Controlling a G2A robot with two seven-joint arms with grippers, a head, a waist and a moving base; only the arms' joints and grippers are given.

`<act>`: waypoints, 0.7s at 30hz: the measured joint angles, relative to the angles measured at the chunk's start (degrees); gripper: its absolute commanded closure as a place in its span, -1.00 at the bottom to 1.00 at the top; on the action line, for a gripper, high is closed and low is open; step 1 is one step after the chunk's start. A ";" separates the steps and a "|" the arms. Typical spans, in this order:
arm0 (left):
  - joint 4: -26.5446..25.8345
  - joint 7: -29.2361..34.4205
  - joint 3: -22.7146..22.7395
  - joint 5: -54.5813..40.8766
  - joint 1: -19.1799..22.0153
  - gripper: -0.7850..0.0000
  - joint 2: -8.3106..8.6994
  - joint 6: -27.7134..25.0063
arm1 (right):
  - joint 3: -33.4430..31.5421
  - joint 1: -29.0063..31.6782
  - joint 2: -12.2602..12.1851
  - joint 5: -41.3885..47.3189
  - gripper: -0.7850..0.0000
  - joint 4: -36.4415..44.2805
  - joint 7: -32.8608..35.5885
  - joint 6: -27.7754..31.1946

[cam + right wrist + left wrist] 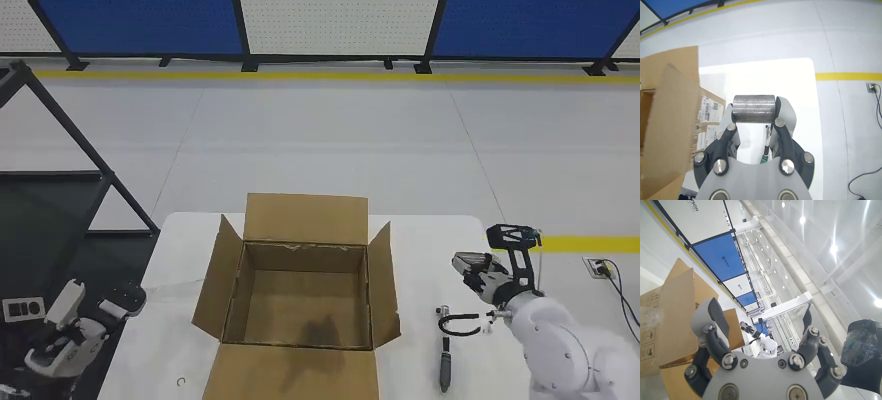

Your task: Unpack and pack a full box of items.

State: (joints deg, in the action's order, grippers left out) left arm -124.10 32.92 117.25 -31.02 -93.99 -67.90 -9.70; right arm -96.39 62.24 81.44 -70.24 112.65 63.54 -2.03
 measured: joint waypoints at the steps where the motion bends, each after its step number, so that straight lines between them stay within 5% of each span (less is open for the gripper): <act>1: -0.16 -0.39 -0.40 0.40 -0.04 -1.00 -0.02 0.03 | 0.04 -0.12 -0.01 0.01 1.00 -1.04 0.06 0.03; 11: -1.08 -3.52 -3.83 3.45 0.17 -1.00 -0.13 0.43 | 1.33 0.28 -0.08 -1.51 1.00 -0.83 -0.76 0.61; 21: -1.20 -4.78 -4.27 2.92 0.46 -1.00 -0.16 0.59 | 7.33 -8.42 -0.40 -6.99 1.00 -17.83 6.39 -0.78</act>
State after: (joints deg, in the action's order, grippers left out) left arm -125.30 28.14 112.98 -28.10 -93.54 -68.06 -9.11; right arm -89.06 53.82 81.04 -77.24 94.82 69.92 -2.81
